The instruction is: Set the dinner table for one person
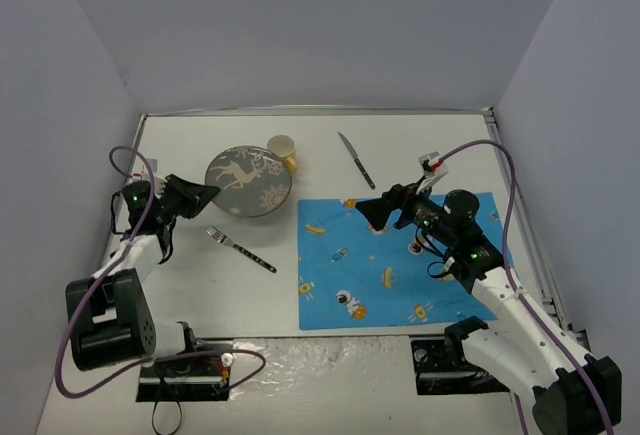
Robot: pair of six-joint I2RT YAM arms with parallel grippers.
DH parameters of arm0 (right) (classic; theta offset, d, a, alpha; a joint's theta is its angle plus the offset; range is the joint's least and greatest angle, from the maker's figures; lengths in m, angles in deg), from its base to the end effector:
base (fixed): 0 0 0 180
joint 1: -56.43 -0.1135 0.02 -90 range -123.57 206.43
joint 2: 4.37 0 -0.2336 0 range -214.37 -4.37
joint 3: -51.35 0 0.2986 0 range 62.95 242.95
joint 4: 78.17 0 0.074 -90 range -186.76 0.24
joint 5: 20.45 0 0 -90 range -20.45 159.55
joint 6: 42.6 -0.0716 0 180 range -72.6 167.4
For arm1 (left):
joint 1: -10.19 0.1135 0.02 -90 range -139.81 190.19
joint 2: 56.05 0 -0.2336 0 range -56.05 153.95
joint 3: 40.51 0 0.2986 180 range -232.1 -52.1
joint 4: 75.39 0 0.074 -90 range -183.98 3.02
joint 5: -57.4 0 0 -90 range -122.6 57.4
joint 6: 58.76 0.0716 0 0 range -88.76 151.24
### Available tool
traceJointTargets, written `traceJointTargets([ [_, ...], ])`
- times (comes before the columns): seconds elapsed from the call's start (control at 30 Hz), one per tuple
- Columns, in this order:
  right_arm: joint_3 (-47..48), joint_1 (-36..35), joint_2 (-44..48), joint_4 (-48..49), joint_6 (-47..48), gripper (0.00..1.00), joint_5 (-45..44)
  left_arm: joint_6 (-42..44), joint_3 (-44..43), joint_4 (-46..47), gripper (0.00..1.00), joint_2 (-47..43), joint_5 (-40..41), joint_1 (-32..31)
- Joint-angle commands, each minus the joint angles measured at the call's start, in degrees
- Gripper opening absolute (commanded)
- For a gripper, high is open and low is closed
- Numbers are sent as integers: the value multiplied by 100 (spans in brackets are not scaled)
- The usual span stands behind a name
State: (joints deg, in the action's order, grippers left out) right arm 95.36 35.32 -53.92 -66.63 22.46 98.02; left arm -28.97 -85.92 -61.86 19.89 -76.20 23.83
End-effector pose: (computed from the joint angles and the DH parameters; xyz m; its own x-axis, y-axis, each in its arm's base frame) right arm 0.2693 0.1406 0.2768 -0.2316 0.3079 -0.9228 -0.7292 0.5729 0.3742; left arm 0.3428 0.0324 0.1516 -0.5491 -0.7800 -0.3001 -0.0130 0.3671 -0.9301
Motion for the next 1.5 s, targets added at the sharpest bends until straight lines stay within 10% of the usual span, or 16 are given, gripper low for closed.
traceJointTargets([
  [0.0,783,-29,336,-403,341,100,-254,198,-411,-422,0,-899,-399,-499],
  [0.7,1769,-32,1671,-1943,409,100,-793,-423,-1930,1244,0,1117,1409,-5228],
  [1.47,1826,-25,1954,-2486,587,100,-998,-576,-3423,1917,0,3340,1410,-6500],
])
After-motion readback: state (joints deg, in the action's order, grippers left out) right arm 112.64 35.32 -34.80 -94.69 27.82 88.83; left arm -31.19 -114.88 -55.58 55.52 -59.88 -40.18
